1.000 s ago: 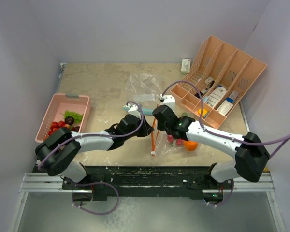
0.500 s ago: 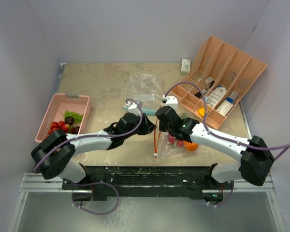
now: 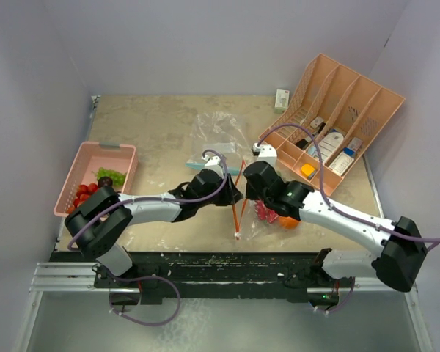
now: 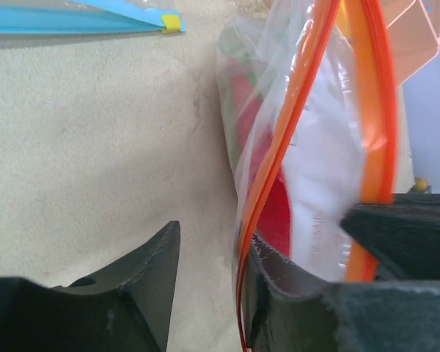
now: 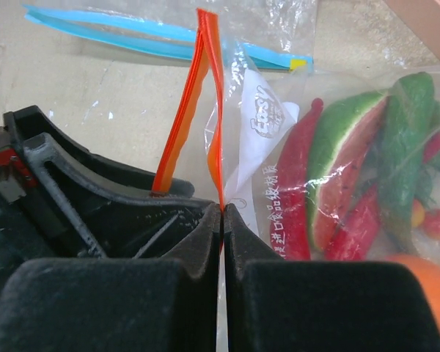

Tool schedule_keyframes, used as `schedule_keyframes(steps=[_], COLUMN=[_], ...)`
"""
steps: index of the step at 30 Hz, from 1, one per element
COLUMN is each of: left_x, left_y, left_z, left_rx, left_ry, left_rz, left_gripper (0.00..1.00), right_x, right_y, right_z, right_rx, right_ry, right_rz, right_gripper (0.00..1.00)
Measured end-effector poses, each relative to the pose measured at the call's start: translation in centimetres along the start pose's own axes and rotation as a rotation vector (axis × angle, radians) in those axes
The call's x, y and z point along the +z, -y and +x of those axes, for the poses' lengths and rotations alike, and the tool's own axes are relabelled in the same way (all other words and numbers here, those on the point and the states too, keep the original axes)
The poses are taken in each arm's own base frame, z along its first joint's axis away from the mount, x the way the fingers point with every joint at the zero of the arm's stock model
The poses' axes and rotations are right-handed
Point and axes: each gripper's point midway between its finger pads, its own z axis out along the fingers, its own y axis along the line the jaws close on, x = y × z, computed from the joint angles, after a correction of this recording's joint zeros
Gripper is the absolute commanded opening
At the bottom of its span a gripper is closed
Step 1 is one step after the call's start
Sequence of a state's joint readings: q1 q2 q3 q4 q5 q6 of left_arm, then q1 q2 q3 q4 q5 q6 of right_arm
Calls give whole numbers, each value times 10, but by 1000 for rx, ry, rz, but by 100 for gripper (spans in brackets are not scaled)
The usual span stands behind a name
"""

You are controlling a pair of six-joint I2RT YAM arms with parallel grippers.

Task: Open the zip-top bag and remove the fake food
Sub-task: Open the zipper of the food storage bag at the center of the board.

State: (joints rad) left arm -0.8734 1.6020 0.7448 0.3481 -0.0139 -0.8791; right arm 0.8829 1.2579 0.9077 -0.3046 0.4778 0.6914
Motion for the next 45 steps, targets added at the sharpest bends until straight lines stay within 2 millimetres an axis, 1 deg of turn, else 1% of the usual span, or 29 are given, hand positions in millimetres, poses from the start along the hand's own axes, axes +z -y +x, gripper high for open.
schedule_keyframes(steps=[3,5,7,10,11,12,16,18,20,22,23,26,28,29,31,33,35,37,40,45], left_x=[0,1,1,1,1,0,0,-1,-7,-19,-27,-57,-83,-91,-109,-117,-118,-112,-95,-57], left_y=[-2,-6,-8,-12,-14,-16,-23,-27,-31,-32,-30,-18,-8,-4,6,15,24,28,27,24], left_z=[-1,-2,-2,-2,-2,-1,1,2,6,4,0,-19,-35,-41,-50,-54,-53,-47,-34,-9], left_rx=[0,-2,-2,-8,-8,-8,-11,-9,-5,11,19,42,52,56,50,44,32,23,24,11], left_ry=[12,22,25,30,30,30,28,22,11,5,9,55,106,123,155,165,153,125,70,-33], left_rz=[-13,-28,-40,-60,-69,-77,-113,-128,-141,-157,-160,-153,-140,-128,-95,-57,-14,8,14,16], left_gripper=[16,10,7,7,9,15,52,64,66,66,65,55,50,45,32,19,10,7,6,6], right_x=[-10,-18,-25,-31,-32,-32,-31,-28,-22,-13,-9,-3,-4,-5,-6,-7,-7,-7,-7,-9], right_y=[1,2,5,11,12,13,15,15,14,15,15,15,16,17,17,17,16,16,16,16], right_z=[-8,-17,-24,-29,-29,-29,-29,-27,-22,-15,-11,-5,-4,-4,-5,-6,-6,-6,-6,-8], right_rx=[18,36,51,61,62,62,60,56,44,28,18,8,11,12,17,18,19,20,21,25], right_ry=[27,56,85,106,107,107,108,104,88,66,51,34,36,39,46,49,49,50,51,57], right_rz=[-14,-24,-23,-11,-7,-1,11,15,29,48,59,69,65,62,56,55,54,53,52,48], right_gripper=[0,0,0,0,0,0,0,0,0,0,0,0,0,0,0,0,0,0,0,0])
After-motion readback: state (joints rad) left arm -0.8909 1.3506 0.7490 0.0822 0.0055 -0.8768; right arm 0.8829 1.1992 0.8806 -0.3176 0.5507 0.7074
